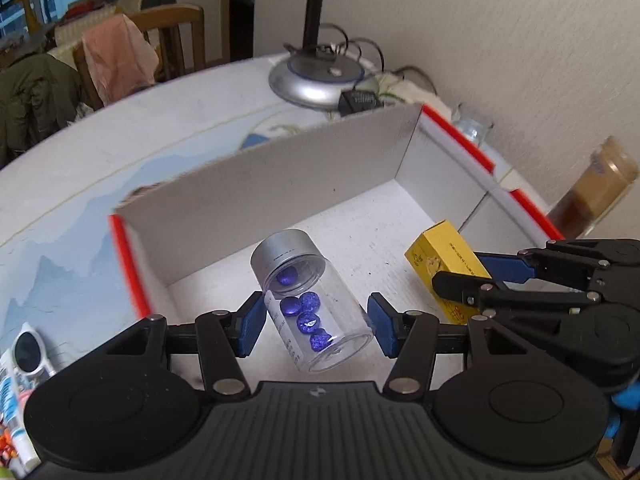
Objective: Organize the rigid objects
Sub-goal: 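Carry both items into the red box and open both tools to release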
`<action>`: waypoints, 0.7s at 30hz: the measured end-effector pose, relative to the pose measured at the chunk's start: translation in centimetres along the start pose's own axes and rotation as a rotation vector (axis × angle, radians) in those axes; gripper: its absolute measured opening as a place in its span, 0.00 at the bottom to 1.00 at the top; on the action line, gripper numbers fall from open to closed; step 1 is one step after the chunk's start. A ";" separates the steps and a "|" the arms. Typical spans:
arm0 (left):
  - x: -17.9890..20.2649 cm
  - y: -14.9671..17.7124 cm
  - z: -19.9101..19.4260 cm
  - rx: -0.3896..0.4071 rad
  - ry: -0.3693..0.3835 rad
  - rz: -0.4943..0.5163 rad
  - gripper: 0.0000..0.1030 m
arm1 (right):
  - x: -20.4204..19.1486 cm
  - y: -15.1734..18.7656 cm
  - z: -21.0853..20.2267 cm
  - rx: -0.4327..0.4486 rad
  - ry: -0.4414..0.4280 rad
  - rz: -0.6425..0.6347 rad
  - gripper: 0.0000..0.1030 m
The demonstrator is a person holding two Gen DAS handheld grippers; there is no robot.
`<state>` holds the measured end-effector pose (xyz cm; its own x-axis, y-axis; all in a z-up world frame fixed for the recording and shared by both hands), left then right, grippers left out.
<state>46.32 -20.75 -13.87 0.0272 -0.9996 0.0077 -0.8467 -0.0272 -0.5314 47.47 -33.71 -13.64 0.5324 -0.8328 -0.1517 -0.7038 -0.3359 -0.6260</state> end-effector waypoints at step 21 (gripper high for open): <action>2.0 -2.3 7.7 -0.198 0.027 -0.029 0.54 | 1.7 1.1 3.8 -0.192 0.008 -0.020 0.28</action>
<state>52.44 -22.67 -19.12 0.0414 -0.9981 0.0447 -0.9337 -0.0546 -0.3539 49.34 -33.80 -17.53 0.5440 -0.8283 -0.1345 -0.7705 -0.4295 -0.4710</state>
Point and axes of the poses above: each gripper's, at about its wrist camera, not at the fingertips, and z roughly the way its jaws point, x to its right, y to its underside, the point moved 6 cm from there along z, roughly the way its jaws point, and after that the axes turned 8 degrees about -y, right-handed, at the moved point
